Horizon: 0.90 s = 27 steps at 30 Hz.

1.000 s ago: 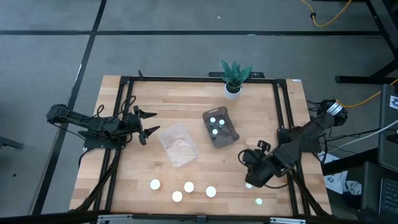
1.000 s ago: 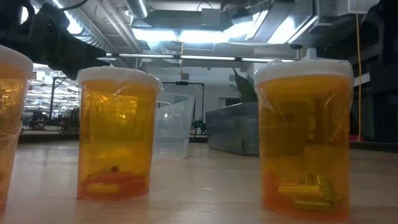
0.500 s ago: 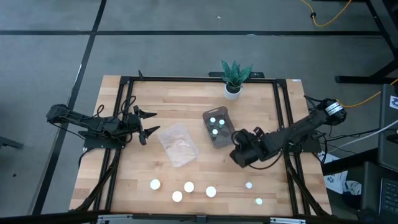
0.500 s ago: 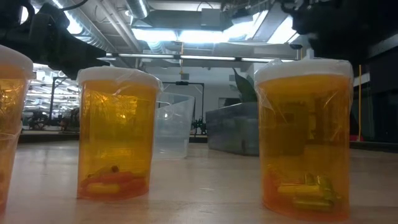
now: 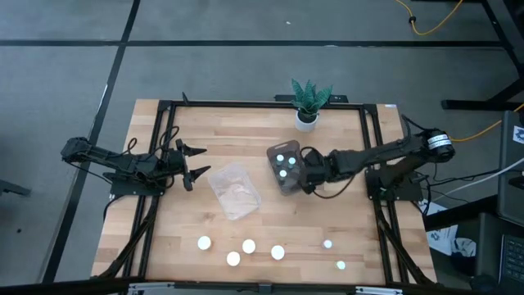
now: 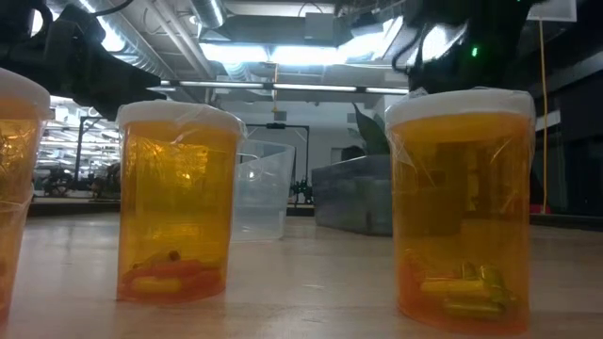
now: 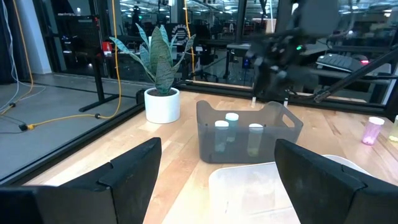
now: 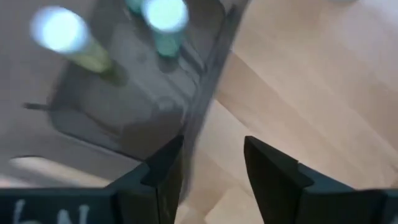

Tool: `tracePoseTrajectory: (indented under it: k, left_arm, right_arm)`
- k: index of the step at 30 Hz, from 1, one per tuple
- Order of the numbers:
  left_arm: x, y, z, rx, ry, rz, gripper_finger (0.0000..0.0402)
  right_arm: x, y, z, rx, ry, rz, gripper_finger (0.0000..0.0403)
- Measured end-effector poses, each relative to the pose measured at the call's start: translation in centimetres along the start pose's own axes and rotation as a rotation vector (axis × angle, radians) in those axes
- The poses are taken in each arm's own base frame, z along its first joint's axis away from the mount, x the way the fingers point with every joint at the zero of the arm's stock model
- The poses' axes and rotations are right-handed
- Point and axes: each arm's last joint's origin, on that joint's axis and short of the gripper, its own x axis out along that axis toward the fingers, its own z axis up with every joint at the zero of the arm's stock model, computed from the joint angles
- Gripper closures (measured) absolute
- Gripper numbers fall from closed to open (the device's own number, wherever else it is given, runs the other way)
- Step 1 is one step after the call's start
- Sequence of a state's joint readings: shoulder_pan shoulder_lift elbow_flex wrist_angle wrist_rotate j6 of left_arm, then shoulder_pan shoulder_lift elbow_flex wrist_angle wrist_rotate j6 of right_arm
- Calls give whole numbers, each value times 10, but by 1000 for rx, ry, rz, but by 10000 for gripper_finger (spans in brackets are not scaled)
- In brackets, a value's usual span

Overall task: Pick and place medicine bottles into bin by pill shape (circle, oval)
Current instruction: Adjust the black bin

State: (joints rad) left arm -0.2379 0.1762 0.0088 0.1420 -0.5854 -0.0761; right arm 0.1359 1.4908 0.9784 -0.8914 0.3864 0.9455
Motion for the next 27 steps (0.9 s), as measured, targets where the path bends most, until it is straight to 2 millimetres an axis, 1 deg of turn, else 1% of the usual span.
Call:
tracePoseTrajectory:
  k: [2, 5, 9, 22, 27]
  left_arm:
    - [0, 0, 0, 0, 0, 0, 97]
    - [0, 0, 0, 0, 0, 0, 97]
    - [0, 0, 0, 0, 0, 0, 97]
    - [0, 0, 0, 1, 0, 0, 97]
    - [0, 0, 0, 1, 0, 0, 97]
  right_arm:
    - [10, -5, 2, 11, 25, 15, 234]
    - [18, -6, 6, 21, 11, 66, 234]
    - [20, -5, 10, 17, -3, 92, 234]
    - [21, -6, 7, -46, 36, 87, 234]
    - [30, -3, 5, -62, 72, 75, 234]
